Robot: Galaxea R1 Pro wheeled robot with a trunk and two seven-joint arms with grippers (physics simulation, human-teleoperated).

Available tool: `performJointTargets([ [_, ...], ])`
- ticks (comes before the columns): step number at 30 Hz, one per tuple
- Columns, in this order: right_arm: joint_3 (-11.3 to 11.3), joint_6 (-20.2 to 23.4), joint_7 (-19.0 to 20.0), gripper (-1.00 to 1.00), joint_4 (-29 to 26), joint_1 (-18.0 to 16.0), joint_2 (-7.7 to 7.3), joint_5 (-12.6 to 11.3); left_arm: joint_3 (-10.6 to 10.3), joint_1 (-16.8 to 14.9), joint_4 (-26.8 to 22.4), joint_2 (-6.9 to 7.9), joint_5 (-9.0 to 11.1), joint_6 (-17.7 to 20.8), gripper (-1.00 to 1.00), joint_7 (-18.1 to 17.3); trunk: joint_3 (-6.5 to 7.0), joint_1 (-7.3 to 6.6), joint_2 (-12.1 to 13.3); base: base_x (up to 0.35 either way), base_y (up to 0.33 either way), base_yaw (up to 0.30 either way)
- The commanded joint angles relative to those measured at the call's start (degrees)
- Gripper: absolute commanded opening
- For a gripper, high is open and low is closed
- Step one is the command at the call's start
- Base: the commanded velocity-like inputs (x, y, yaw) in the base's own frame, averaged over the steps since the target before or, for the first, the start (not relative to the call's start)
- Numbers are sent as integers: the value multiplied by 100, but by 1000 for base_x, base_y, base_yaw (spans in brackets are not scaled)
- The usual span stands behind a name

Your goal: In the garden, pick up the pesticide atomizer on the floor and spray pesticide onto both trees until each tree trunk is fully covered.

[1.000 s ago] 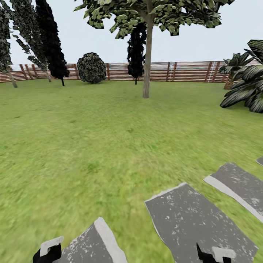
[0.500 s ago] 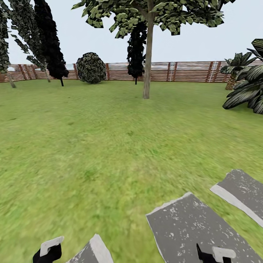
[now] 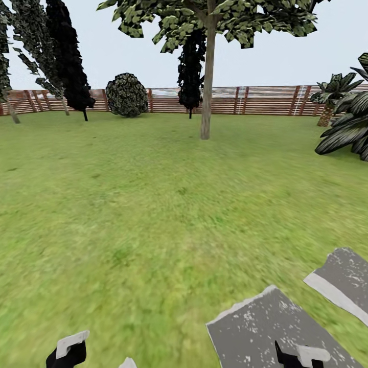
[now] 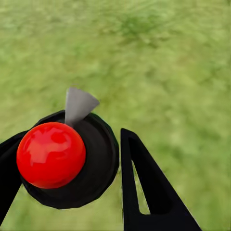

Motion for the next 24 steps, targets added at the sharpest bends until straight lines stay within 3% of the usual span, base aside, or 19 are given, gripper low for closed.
performJointTargets([
  [1,7,-19,-1,100,4,-3,-1,-31,-10,-3,2,0,22,-17,-100,11,-5,3,-2,337,0,0],
  [24,7,-19,-1,100,4,-3,-1,-31,-9,-3,2,0,18,-17,-100,11,-5,3,-2,338,0,0],
])
